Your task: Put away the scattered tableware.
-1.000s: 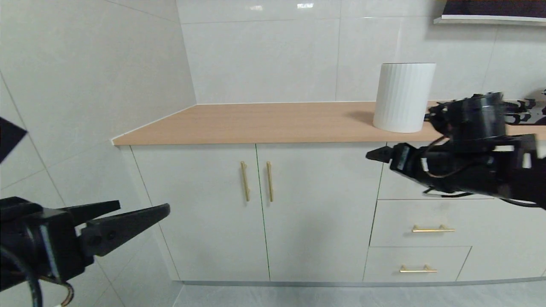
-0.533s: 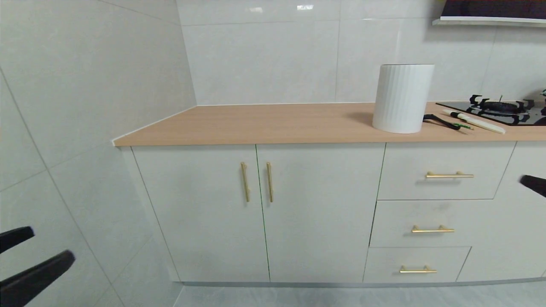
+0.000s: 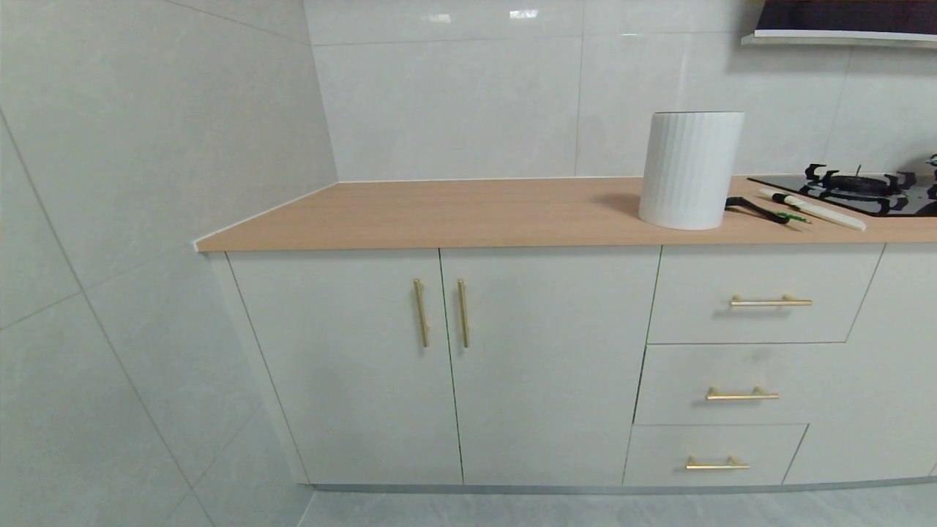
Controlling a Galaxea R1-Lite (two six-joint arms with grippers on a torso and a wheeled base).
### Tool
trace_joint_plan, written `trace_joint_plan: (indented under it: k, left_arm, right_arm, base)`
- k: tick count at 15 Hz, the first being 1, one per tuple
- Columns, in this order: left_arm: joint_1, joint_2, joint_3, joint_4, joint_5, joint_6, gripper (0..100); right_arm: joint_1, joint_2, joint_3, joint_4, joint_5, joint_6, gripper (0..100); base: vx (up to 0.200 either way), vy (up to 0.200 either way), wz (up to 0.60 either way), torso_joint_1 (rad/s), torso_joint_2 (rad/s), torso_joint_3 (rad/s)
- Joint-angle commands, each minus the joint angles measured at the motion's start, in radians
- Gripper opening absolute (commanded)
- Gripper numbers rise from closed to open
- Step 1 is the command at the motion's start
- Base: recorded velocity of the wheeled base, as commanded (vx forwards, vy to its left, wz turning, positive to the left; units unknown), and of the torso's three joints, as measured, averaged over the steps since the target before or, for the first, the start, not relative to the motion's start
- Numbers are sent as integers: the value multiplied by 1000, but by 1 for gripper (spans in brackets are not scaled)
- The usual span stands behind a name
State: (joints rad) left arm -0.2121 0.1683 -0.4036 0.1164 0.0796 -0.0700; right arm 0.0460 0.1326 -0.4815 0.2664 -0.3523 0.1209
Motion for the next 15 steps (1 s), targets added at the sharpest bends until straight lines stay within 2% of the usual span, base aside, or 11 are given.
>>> trace_joint_plan:
  k: [1,2,4,6,7,8,9,10,11,13,15]
  left_arm:
    - [63,-73,40,-1,16,21,100]
    - [102,-73,88,-26,81,26,100]
    - [214,-168,178,-60,66,53,100]
    - [215,-168,298,-107,83,122,100]
    - [214,-168,390,-198,83,151,100]
    - [214,-168,404,-198,78,167,100]
    - [214,-168,404,-198,78,167,100]
    - [214,-168,404,-161,74,154,100]
    - [214,-168,404,-161,65,154,100]
    - [214,-168,404,-119,-104,87,100]
    - [214,-168,404,-115,-113,84,100]
  right_arm:
    - [-55,-128,18,33,-10,-9,100]
    - [-52,-129,38,30,-43,2,100]
    - [-52,-129,116,22,-42,2,100]
    - [-52,-129,193,-13,-39,0,100]
    - [-52,-129,291,-90,0,-20,100]
    - [-52,-129,359,-159,47,-59,100]
    - [-52,-129,359,-159,47,-59,100]
    - [-52,-129,481,-342,108,-141,100]
    - [-52,-129,480,-315,139,-145,100]
    - [-51,-129,481,-319,253,-150,100]
    - [-47,-125,477,-248,337,-147,100]
  base:
    - [0,0,0,0,0,0]
    - [0,0,0,0,0,0]
    - [0,0,0,0,0,0]
    - [0,0,0,0,0,0]
    - [0,0,0,0,0,0]
    - [0,0,0,0,0,0]
    - [0,0,0,0,0,0]
    - [0,0,0,0,0,0]
    - [0,0,0,0,0,0]
    - [0,0,0,0,0,0]
    - [0,0,0,0,0,0]
